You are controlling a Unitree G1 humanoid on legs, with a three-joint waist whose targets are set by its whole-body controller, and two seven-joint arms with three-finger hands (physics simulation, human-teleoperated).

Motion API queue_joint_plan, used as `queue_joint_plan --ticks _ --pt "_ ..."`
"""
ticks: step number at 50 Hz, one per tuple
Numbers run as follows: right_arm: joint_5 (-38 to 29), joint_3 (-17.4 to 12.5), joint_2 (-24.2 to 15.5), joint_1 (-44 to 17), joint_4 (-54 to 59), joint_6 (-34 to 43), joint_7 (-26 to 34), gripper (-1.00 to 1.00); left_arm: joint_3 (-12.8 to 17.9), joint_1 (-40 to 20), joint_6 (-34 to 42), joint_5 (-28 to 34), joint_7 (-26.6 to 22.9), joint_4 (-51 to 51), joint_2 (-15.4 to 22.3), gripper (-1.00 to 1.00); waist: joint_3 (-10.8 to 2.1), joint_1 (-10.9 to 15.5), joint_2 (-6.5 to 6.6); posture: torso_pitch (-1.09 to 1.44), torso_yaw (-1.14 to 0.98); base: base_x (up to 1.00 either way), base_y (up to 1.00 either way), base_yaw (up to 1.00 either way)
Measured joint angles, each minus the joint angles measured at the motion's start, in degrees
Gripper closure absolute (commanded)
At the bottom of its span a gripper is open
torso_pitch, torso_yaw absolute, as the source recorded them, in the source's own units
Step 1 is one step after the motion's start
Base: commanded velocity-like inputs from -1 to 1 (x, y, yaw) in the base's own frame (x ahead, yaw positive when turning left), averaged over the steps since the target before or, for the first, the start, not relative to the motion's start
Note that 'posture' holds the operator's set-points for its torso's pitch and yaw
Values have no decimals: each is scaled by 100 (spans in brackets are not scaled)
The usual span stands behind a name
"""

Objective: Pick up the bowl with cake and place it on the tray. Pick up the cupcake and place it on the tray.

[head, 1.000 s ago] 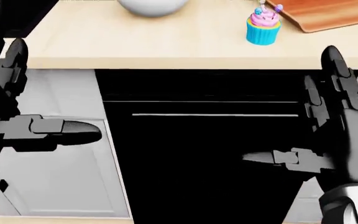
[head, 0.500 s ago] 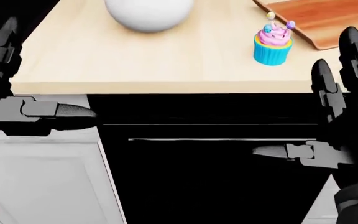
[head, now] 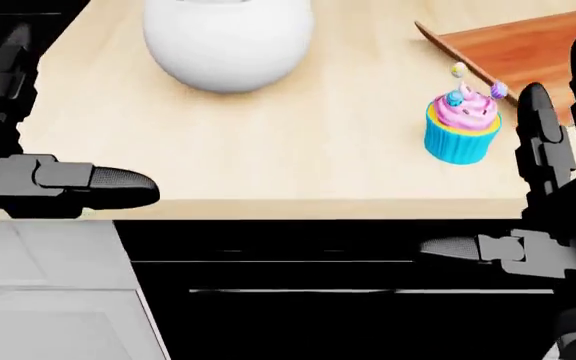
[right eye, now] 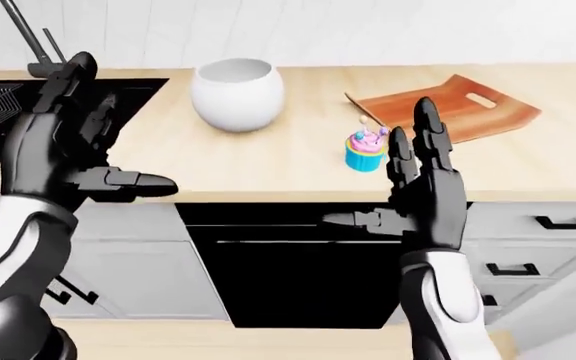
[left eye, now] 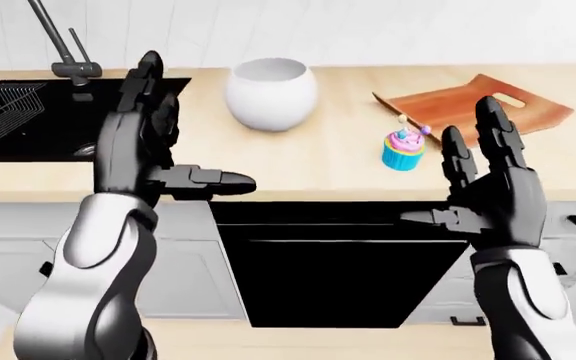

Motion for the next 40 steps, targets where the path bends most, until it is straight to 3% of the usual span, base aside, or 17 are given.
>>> queue_joint_plan --ticks 2,4,9,11,12,13,16,18,21,23,26,31,37,40 --pt "47 24 -18 9 7 103 -6 -100 66 33 73 19 22 31 17 -100 11 57 19 0 0 29 0 0" --pt "73 -19 -46 -15 -51 178 -38 -100 66 -19 91 23 41 26 25 -100 -29 76 -68 0 0 30 0 0" --pt "161 -133 -113 -105 -288 158 -78 -100 50 -165 110 -44 57 -133 78 -100 -35 140 -420 0 0 28 0 0" --pt "171 -125 -116 -117 -248 102 -69 -100 56 -214 115 -54 55 -120 101 -100 -64 152 -622 0 0 26 0 0" --pt "168 -140 -140 -114 -211 81 -67 -100 46 -242 122 -62 53 -104 75 -100 -70 109 -648 0 0 26 0 0" --pt "160 -163 -143 -87 -146 68 -67 -100 13 -219 144 -79 48 -91 48 -100 -14 56 -580 0 0 25 0 0" --pt "97 -197 -111 18 16 82 -99 -100 -67 -249 294 -167 23 -83 62 -100 34 -1 -626 0 0 6 0 0" --pt "96 -185 -117 1 -47 76 -93 -100 -20 -322 329 -189 37 -150 88 -100 65 1 -575 0 0 0 0 0" --pt "147 -204 -120 6 -215 16 -67 -100 43 -441 414 -222 91 -223 97 -100 113 -49 -414 0 0 0 0 0" --pt "200 -258 -125 6 -306 5 -63 -100 69 -567 528 -273 134 -296 145 -100 69 -85 -261 0 0 0 0 0" --pt "313 -324 -155 19 -377 129 -110 -100 146 -618 673 -343 185 -331 204 -100 42 -59 -396 0 0 0 0 0" --pt "531 -560 -305 -70 -683 259 -219 -100 240 -1029 1105 -486 318 -505 384 -100 -21 -41 -475 0 0 0 0 0" --pt "799 -800 -460 -107 -954 454 -389 -100 -63 -1419 1093 -359 157 -184 674 -100 -5 -8 -484 0 0 0 0 0" --pt "877 -841 -478 -69 -1010 477 -449 -100 -393 -1760 1160 -117 -25 20 836 -100 27 -1 -505 0 0 0 0 0"
